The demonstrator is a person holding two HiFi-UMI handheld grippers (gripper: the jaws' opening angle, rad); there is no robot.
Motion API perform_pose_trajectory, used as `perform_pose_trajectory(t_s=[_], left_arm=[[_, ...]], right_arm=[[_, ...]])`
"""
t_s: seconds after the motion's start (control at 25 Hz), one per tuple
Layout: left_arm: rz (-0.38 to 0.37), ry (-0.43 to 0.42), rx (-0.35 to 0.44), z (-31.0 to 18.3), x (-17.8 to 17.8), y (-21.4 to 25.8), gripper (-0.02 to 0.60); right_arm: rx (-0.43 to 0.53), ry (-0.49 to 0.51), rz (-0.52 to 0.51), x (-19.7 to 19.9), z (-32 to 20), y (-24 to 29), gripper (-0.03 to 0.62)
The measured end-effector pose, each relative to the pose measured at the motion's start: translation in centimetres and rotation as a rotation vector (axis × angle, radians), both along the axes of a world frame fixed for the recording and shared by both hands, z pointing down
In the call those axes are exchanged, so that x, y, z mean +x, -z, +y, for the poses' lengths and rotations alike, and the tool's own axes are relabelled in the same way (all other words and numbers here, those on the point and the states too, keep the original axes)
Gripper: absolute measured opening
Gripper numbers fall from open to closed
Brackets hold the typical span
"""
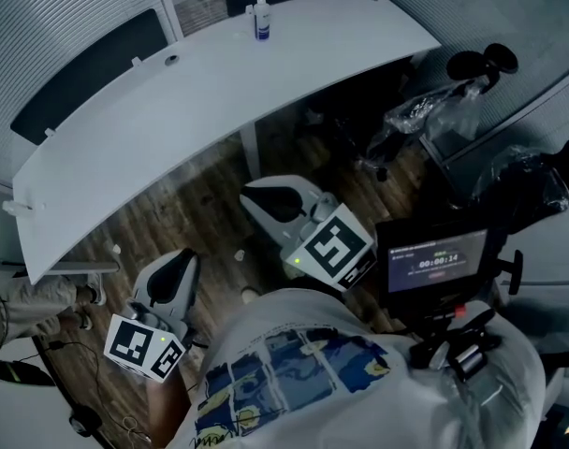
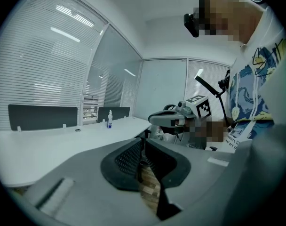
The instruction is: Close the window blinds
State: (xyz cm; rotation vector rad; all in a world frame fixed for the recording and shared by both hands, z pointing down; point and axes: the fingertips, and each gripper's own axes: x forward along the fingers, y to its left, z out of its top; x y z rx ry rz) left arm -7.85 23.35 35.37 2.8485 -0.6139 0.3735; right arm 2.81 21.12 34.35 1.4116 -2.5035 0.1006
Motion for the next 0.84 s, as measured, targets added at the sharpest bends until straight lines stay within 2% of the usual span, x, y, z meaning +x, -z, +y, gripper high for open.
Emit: perform_pose_trajectory(t_s=[0.84], left_arm=[[-0.012, -0.007, -0.022, -1.1, 0.8, -0.5, 0.029]], right_arm=[[-0.023, -0.01, 0.007, 1.0, -0.6, -0.6, 0.003]])
